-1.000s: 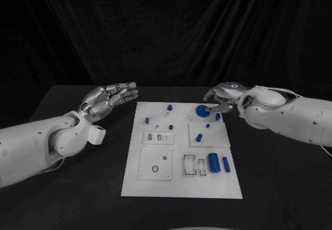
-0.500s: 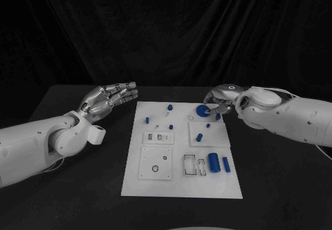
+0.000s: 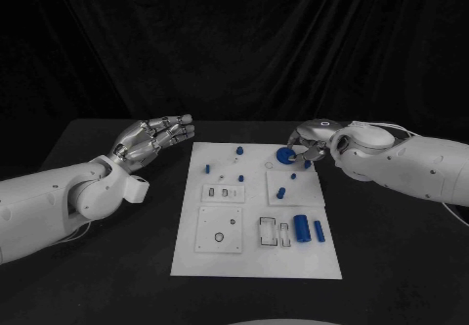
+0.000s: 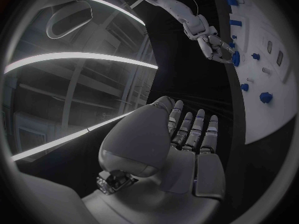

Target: Assemble the parts on the task board

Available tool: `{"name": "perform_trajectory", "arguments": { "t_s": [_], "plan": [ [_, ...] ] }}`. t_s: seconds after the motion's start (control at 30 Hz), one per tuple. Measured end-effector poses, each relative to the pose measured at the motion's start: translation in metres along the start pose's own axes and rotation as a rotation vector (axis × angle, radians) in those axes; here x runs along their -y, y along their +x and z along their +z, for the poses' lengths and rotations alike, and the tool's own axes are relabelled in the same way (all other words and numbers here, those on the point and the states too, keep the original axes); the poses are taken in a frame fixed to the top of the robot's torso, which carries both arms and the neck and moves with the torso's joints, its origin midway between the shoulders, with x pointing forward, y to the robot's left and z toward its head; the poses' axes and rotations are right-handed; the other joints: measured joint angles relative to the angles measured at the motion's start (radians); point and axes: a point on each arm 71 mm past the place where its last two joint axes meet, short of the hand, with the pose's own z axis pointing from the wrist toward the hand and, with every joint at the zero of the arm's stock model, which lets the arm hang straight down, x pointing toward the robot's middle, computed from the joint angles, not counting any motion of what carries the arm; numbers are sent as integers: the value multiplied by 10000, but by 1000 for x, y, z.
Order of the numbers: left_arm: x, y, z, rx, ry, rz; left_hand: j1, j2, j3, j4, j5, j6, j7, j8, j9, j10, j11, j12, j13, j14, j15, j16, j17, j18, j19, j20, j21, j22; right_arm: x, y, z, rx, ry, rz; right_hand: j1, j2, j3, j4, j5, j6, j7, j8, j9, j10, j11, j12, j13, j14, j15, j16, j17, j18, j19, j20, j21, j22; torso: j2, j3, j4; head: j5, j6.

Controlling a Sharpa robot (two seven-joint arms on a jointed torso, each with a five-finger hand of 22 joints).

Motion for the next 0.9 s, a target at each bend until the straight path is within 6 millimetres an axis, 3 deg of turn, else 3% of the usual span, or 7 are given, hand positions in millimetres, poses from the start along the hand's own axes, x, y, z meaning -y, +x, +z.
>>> {"name": "perform_trajectory", "arguments": {
  "t_s": [0.3,0.5,0.67,0.9],
  "plan": [
    [0,-1,0,3,-5,3,0,0,0,0,0,0,0,0,-1,0,0,0,0,0,0,0,0,0,0,0,0,0,-2,2,2,-50,-36,15,65,-66,-28,-27,-159,23,-23,0,47,0,0,0,-1,0,0,0,-1,0,0,0,0,-1,-1,0,0,21,-33],
    [0,-1,0,0,-6,0,0,0,0,0,0,0,0,0,-1,0,0,0,0,0,0,0,0,0,0,0,0,1,-3,2,3,-28,-28,26,44,-85,-150,100,-707,34,-35,79,108,16,-62,0,-1,0,0,0,-1,1,-1,-1,0,-1,-2,0,-3,21,-34],
    [0,-1,0,-3,-7,-4,0,0,0,0,0,0,0,0,-1,-36,36,0,0,0,0,0,0,0,0,0,0,1,-4,3,4,6,-36,35,-96,-339,-317,376,-1240,30,-39,79,155,2,-76,0,-1,0,0,0,-1,1,0,-1,0,-2,-4,0,-2,21,-33],
    [0,-1,0,-5,-10,-9,0,0,-1,0,0,-1,0,0,-2,-36,36,0,0,0,0,1,1,0,1,0,0,1,-4,4,3,81,-50,29,-136,-425,-345,404,-1272,-340,-28,-2,152,2,-76,-1,-2,0,0,0,-2,1,0,-1,0,6,-8,1,-1,18,-50]
  ]
}}
